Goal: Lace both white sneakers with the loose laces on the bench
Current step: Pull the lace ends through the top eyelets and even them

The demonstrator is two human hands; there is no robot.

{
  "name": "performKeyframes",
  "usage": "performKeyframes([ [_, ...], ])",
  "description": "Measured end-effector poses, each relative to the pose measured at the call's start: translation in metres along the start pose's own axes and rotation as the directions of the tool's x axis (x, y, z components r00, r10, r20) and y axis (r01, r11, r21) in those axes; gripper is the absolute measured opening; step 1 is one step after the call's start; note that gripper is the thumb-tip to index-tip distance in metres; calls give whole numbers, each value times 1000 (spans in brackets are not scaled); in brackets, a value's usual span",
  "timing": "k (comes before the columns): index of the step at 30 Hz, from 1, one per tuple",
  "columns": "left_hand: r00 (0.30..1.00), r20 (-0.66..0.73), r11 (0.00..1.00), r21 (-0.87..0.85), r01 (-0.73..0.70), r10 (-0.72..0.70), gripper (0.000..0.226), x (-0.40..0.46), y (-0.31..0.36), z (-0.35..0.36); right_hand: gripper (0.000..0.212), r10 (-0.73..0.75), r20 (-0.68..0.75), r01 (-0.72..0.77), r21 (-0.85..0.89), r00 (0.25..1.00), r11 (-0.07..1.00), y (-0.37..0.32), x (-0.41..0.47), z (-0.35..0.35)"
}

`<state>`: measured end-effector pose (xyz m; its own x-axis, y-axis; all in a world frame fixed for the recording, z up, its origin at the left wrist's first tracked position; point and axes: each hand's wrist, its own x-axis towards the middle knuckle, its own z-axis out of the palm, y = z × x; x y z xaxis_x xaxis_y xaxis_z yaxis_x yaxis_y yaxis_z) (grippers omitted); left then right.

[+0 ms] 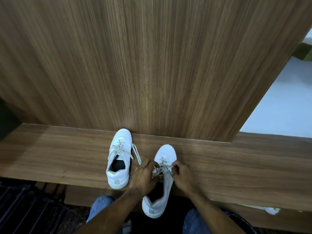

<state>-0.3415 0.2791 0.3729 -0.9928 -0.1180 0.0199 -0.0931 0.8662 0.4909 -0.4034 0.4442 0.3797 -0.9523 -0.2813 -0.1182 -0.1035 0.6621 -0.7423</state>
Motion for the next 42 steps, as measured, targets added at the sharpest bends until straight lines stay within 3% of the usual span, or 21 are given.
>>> performKeyframes([
  [2,998,16,998,-18,59,-59,39,-2,-3,-6,16,69,-225,-37,144,972,989,-9,6,-22],
  [4,994,39,993,-41,108,-107,33,-1,-4,-10,15,196,-441,-83,262,876,961,-9,16,-43],
  [6,989,58,990,-13,139,-138,28,-2,-2,-11,12,212,-523,-98,237,825,967,-7,18,-52],
  [8,984,61,986,15,165,-165,27,-2,1,-11,15,80,-454,-67,45,888,997,-4,11,-49],
  [10,981,55,982,39,184,-186,26,-1,5,-10,20,-117,-233,79,-167,965,983,1,-2,-34],
  [13,975,59,974,84,211,-216,27,-1,11,-12,22,-139,111,169,-345,984,923,6,-15,-4],
  [15,969,78,970,88,228,-235,25,0,10,-13,23,-128,138,171,-373,982,912,6,-17,11],
  [22,952,116,959,36,281,-283,27,2,6,-14,19,-161,31,163,-265,986,950,-3,-2,-2],
  [25,951,125,959,16,282,-282,26,2,8,-15,13,-170,-75,151,-209,983,966,-4,1,-12],
  [27,950,119,957,3,289,-287,24,1,8,-17,10,-128,-247,105,-103,961,989,-6,6,-25],
  [31,951,123,958,-10,286,-283,24,0,5,-15,19,129,-575,86,332,808,940,-6,27,-69],
  [33,954,123,960,-21,279,-274,22,1,3,-12,19,159,-615,77,339,772,938,-1,31,-82],
  [35,956,118,963,-1,270,-268,20,2,3,-12,10,119,-499,-64,126,858,990,8,30,-78],
  [37,957,117,964,31,265,-267,21,2,4,-12,42,76,-294,-143,-215,953,966,20,20,-55],
  [39,957,110,963,36,265,-268,22,2,6,-12,54,-66,-86,26,-410,994,912,26,7,-30],
  [42,958,100,963,22,268,-269,23,2,7,-14,38,-193,194,267,-507,962,819,17,-13,2],
])
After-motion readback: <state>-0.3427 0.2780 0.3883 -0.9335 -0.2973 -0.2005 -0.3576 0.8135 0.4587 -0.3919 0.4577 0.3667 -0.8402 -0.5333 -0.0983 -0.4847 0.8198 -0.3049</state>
